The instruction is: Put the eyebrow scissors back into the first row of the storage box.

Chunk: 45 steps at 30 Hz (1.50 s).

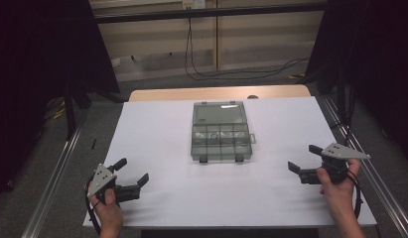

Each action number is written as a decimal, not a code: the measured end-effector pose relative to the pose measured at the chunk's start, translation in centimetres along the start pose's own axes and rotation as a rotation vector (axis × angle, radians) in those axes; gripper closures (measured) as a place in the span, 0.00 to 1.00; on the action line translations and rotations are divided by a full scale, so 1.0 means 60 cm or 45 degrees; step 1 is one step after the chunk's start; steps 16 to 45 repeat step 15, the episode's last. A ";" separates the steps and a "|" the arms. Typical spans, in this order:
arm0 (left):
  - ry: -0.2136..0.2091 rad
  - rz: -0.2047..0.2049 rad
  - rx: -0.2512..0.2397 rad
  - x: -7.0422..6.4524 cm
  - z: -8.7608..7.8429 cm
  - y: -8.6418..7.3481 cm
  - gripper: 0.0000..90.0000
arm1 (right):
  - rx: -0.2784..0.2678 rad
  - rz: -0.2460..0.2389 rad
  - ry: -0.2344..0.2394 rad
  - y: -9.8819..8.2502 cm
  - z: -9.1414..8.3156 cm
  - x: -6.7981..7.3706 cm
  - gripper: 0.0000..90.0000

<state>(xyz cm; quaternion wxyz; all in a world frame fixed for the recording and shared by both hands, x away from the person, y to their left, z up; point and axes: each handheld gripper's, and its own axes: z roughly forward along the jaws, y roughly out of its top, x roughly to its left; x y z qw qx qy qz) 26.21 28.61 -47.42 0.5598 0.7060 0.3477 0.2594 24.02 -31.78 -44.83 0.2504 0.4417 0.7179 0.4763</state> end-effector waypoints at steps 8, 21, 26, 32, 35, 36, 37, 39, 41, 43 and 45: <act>-0.005 0.013 0.010 0.000 0.002 0.001 0.03 | -0.091 0.100 -0.025 -0.032 -0.024 -0.013 0.01; -0.004 0.011 0.013 -0.001 0.002 0.001 0.03 | -0.104 0.133 -0.045 -0.041 -0.034 -0.021 0.01; -0.004 0.011 0.013 -0.001 0.002 0.001 0.03 | -0.104 0.133 -0.045 -0.041 -0.034 -0.021 0.01; -0.004 0.011 0.013 -0.001 0.002 0.001 0.03 | -0.104 0.133 -0.045 -0.041 -0.034 -0.021 0.01; -0.004 0.011 0.013 -0.001 0.002 0.001 0.03 | -0.104 0.133 -0.045 -0.041 -0.034 -0.021 0.01; -0.004 0.011 0.013 -0.001 0.002 0.001 0.03 | -0.104 0.133 -0.045 -0.041 -0.034 -0.021 0.01; -0.004 0.011 0.013 -0.001 0.002 0.001 0.03 | -0.104 0.133 -0.045 -0.041 -0.034 -0.021 0.01; -0.004 0.011 0.013 -0.001 0.002 0.001 0.03 | -0.104 0.133 -0.045 -0.041 -0.034 -0.021 0.01; -0.004 0.011 0.013 -0.001 0.002 0.001 0.03 | -0.104 0.133 -0.045 -0.041 -0.034 -0.021 0.01; -0.004 0.011 0.013 -0.001 0.002 0.001 0.03 | -0.104 0.133 -0.045 -0.041 -0.034 -0.021 0.01; -0.004 0.011 0.013 -0.001 0.002 0.001 0.03 | -0.104 0.133 -0.045 -0.041 -0.034 -0.021 0.01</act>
